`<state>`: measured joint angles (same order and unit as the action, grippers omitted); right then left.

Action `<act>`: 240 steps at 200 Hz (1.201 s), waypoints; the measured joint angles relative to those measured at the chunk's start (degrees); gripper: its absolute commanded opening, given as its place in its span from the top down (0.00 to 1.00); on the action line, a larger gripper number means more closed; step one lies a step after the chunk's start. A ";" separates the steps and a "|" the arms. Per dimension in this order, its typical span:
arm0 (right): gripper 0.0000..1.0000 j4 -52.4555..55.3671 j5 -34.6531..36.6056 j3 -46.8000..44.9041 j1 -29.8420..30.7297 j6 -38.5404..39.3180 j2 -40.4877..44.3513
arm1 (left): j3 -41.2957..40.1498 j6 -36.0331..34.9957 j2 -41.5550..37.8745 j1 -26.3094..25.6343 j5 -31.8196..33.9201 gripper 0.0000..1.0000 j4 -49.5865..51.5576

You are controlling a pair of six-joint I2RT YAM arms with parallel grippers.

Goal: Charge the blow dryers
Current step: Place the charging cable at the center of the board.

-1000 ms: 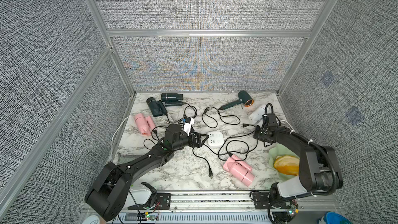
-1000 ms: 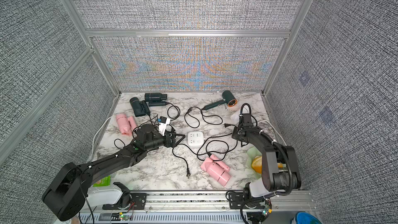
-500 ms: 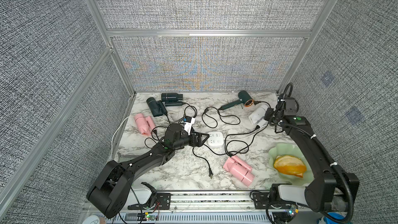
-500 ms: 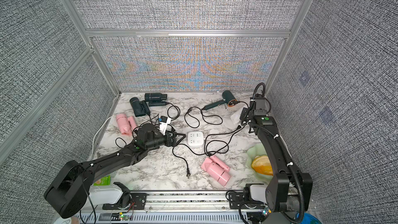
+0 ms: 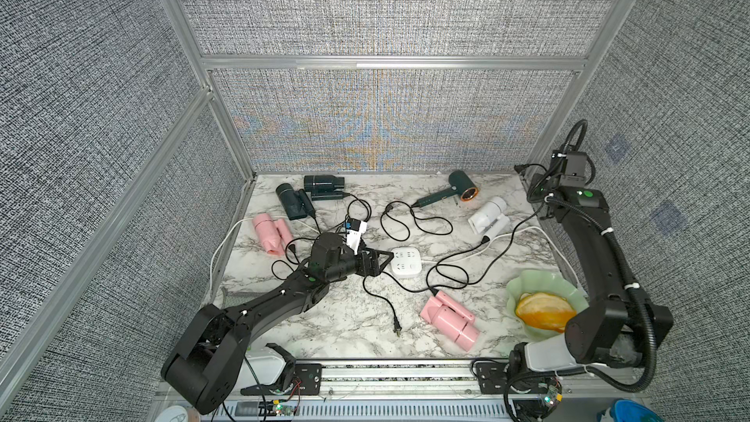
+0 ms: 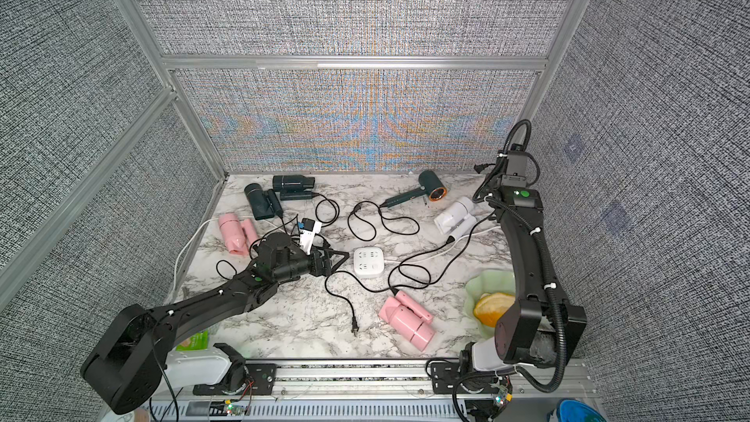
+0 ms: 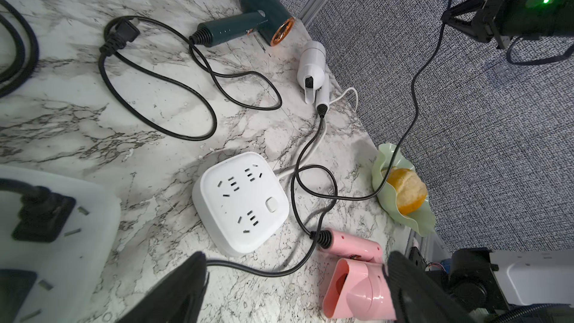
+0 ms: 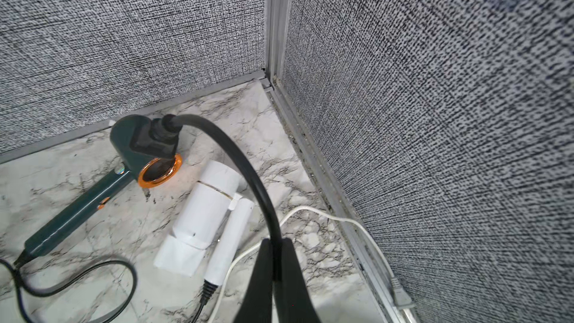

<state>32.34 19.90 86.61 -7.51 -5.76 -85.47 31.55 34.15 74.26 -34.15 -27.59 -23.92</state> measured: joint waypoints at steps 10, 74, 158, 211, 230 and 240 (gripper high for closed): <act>1.00 -0.02 1.07 1.57 -0.26 0.94 -1.68 | 0.20 0.31 0.72 -0.07 -0.07 0.18 0.00; 1.00 -2.14 -0.66 4.39 -0.76 5.49 -8.35 | 1.73 0.42 2.32 -0.33 -0.87 0.27 -0.04; 1.00 -7.76 -25.16 -17.16 -0.28 4.15 -4.39 | 2.69 0.11 2.86 -0.48 -0.85 0.32 0.35; 1.00 -8.02 -31.67 -21.14 6.49 5.01 -5.38 | 2.71 0.28 4.07 -0.57 -0.92 0.35 0.04; 1.00 -7.45 -28.96 -22.84 7.10 4.74 -5.38 | 2.51 0.31 3.89 -0.57 -0.90 0.36 0.02; 1.00 -7.37 -27.93 -23.74 7.10 4.26 -5.29 | 2.38 0.31 3.76 -0.59 -0.90 0.36 0.02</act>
<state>24.97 -8.03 62.87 -0.40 -1.50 -90.76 33.93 34.46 78.02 -34.74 -28.49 -23.90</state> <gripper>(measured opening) 0.064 0.643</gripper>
